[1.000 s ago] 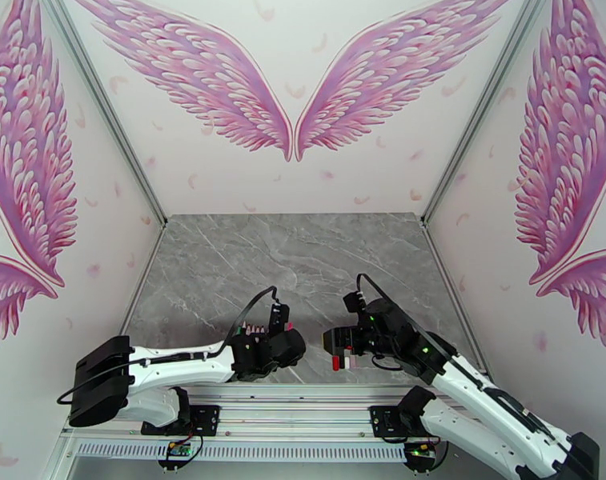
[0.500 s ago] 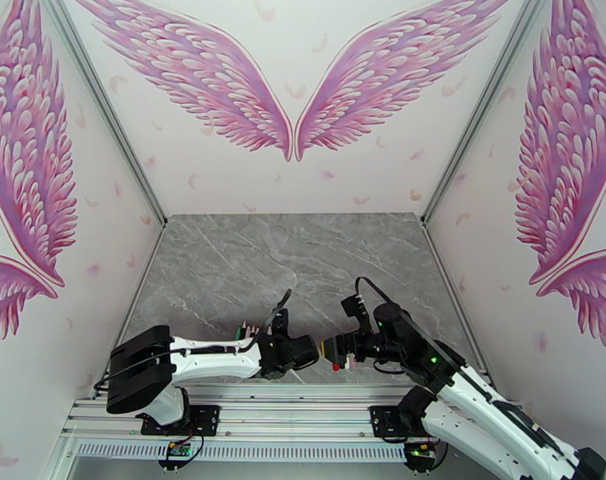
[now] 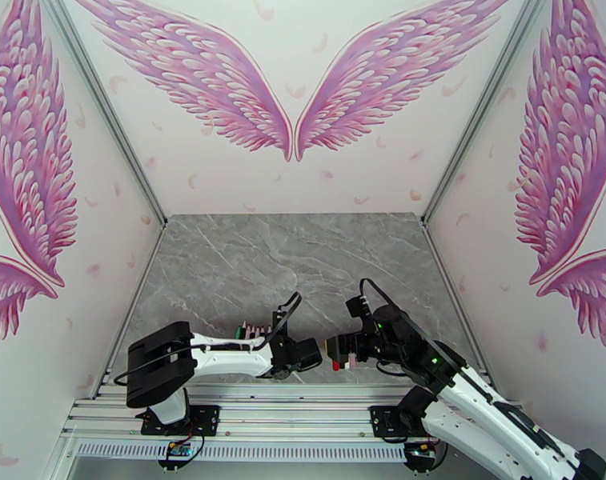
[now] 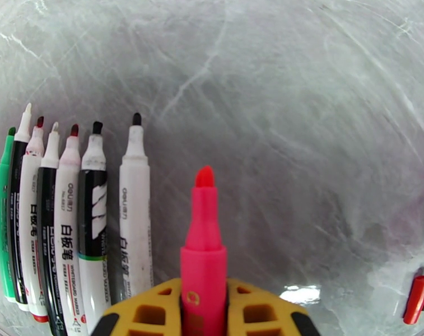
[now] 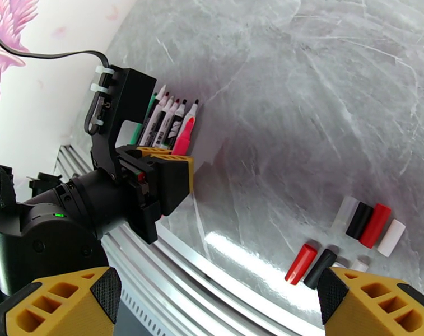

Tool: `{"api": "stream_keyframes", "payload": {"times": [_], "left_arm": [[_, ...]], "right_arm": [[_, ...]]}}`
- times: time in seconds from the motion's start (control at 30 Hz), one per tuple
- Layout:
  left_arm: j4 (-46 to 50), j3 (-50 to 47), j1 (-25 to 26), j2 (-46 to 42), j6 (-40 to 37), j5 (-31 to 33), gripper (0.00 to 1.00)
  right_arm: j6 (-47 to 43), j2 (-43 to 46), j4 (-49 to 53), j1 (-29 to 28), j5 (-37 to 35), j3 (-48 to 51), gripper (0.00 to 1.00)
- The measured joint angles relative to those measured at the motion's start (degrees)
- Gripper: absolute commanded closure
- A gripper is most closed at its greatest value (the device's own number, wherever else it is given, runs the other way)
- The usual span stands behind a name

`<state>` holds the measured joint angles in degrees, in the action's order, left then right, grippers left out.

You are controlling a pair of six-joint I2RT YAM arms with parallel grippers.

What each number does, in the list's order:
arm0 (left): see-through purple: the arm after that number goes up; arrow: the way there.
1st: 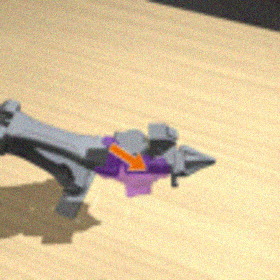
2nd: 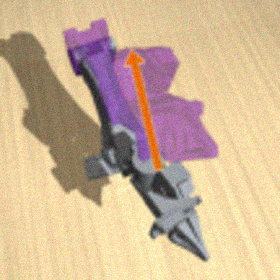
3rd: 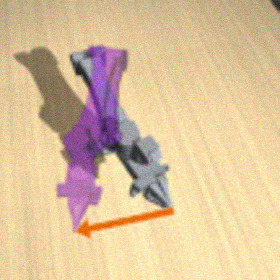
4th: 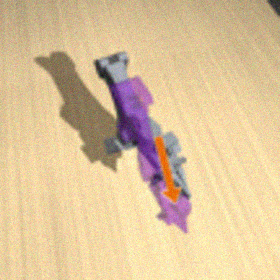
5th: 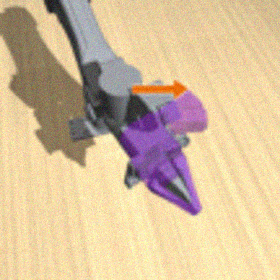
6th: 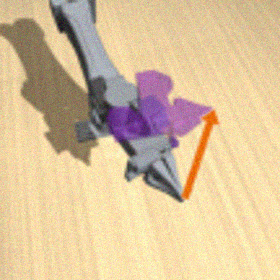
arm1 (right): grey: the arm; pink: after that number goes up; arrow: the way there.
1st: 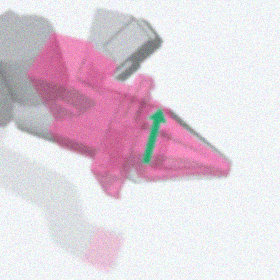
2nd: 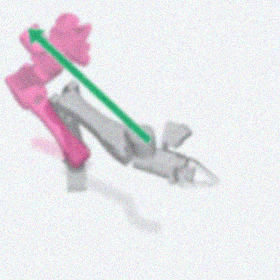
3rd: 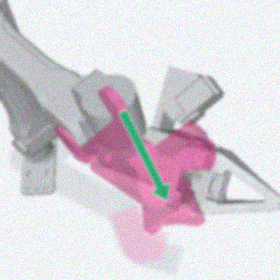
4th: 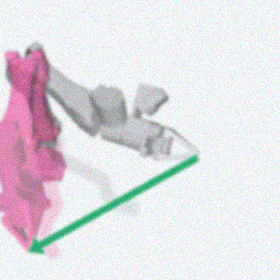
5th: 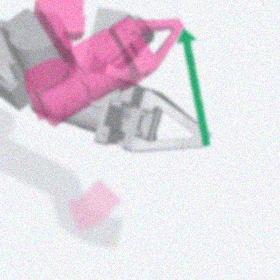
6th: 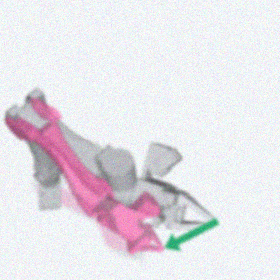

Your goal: Open the pen caps

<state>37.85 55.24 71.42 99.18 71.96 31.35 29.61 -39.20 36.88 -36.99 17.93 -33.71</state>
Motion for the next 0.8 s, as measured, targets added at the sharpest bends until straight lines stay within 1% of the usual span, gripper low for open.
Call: {"api": "stream_keyframes", "payload": {"times": [0.3,0.57,0.8], "left_arm": [[2.1,2.6,0.0,4.2,-0.9,1.3,0.83],[3.5,3.5,-0.1,5.3,-0.8,1.3,0.74],[4.1,3.7,-0.4,5.5,-0.8,1.5,0.7]], "right_arm": [[0.0,0.0,0.2,0.0,-0.5,0.0,0.01],[0.0,-0.1,0.3,0.0,-1.3,0.1,0.01],[0.1,-0.5,0.4,0.0,-1.5,0.4,0.01]]}}
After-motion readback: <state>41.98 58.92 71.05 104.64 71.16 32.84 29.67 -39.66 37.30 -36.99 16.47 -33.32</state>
